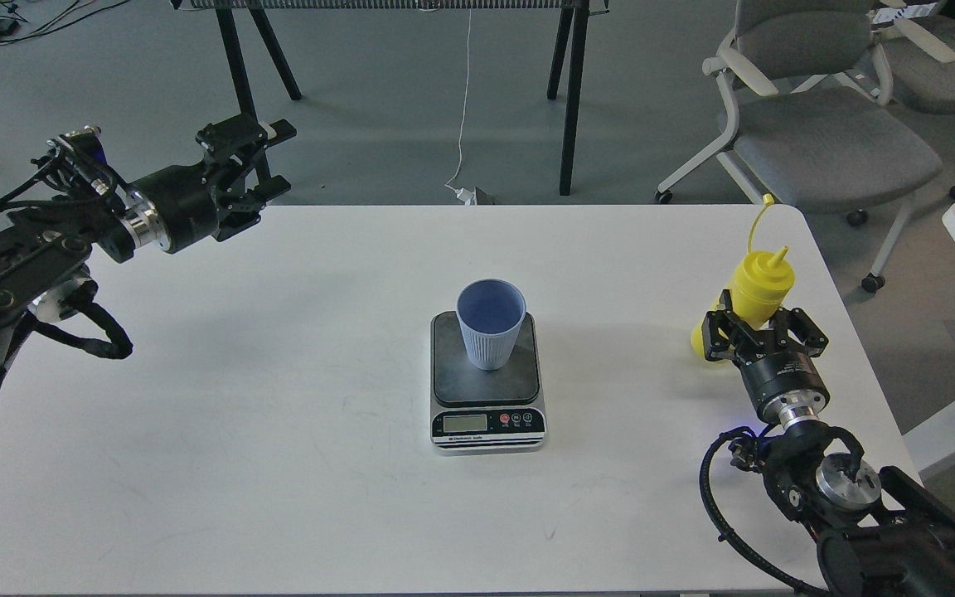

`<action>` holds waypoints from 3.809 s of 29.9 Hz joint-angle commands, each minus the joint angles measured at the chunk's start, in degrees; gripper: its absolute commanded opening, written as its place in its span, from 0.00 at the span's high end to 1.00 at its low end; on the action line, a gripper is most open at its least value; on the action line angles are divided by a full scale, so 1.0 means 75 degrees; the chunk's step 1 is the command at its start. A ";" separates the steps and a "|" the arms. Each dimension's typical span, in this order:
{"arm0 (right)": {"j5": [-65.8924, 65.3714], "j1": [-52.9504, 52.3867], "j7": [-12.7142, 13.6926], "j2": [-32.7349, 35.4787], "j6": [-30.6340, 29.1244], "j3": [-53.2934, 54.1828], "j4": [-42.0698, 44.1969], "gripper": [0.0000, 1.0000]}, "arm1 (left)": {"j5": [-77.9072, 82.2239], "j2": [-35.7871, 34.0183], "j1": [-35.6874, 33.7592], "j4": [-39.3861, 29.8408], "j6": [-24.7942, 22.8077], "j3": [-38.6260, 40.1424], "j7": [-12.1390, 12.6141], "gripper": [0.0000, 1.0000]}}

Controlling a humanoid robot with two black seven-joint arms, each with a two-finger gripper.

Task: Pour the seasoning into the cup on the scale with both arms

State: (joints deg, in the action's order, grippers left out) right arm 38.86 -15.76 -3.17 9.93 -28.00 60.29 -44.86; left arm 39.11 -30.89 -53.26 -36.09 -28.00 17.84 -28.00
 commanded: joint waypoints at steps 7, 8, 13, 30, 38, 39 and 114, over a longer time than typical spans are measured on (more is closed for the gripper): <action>-0.0096 0.0051 0.0012 -0.0011 0.0000 -0.0011 -0.0089 0.18 | 0.0000 -0.0018 -0.0071 -0.0005 0.0000 0.0000 0.0000 0.11; -0.0096 0.0074 0.0012 -0.0011 0.0000 -0.0023 -0.0147 0.17 | 0.0000 -0.0018 -0.0059 0.0007 0.0000 0.0000 0.0000 0.11; -0.0096 0.0402 0.0000 0.0047 0.0000 -0.0105 -0.0674 0.12 | 0.0000 -0.0018 -0.0048 -0.0005 0.0000 0.0000 0.0000 0.11; -0.0060 0.1351 -0.0070 0.0445 0.0000 0.0036 -0.1330 0.11 | 0.0000 -0.0018 -0.0012 0.0007 0.0000 0.0000 0.0000 0.10; -0.0072 0.1902 -0.0093 0.0621 0.0000 0.0059 -0.1870 0.11 | 0.0000 -0.0018 -0.0036 -0.0005 0.0000 0.0000 0.0000 0.10; -0.0072 0.1960 -0.0093 0.0621 0.0000 0.0048 -0.1917 0.11 | 0.0000 -0.0018 -0.0036 -0.0005 0.0000 0.0000 0.0000 0.10; -0.1643 -0.2751 -0.0632 0.4149 0.0000 -0.2402 -0.1835 0.01 | -0.0785 -0.0639 -0.0540 -0.0521 0.0000 0.1125 0.0000 0.06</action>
State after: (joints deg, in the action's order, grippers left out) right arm 26.58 -37.69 -7.74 40.77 -28.00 41.77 -58.71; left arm 33.59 -35.76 -57.41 -40.00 -28.00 26.08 -28.00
